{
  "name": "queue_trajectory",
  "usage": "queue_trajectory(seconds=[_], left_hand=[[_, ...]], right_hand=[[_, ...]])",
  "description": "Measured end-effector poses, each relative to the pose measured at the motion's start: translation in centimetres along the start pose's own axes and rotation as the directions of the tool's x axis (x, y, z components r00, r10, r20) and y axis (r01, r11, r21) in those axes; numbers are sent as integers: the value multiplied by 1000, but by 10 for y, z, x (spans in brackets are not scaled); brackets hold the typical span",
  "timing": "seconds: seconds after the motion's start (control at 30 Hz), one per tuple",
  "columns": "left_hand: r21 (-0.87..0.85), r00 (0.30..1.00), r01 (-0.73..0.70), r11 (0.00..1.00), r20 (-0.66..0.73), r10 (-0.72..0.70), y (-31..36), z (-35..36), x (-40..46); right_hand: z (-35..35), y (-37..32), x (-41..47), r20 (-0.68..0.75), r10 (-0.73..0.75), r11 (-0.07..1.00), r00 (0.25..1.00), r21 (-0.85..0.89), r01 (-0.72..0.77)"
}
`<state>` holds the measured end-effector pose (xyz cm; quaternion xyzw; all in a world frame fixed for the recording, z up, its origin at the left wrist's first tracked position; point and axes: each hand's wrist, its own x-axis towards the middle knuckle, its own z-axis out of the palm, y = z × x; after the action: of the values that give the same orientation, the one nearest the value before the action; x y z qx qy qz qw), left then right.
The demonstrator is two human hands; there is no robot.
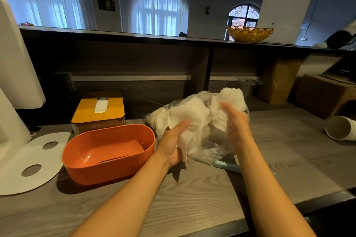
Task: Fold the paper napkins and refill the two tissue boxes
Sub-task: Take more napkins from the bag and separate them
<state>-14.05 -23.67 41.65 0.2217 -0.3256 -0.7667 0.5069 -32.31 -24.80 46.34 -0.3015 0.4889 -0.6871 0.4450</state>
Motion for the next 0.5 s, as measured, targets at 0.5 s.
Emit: queue_trajectory(seconds=[0.5], left_hand=[[12, 965, -159, 987, -208, 158, 6, 0, 12]], right_hand=[[37, 23, -23, 136, -10, 928, 991, -367, 59]])
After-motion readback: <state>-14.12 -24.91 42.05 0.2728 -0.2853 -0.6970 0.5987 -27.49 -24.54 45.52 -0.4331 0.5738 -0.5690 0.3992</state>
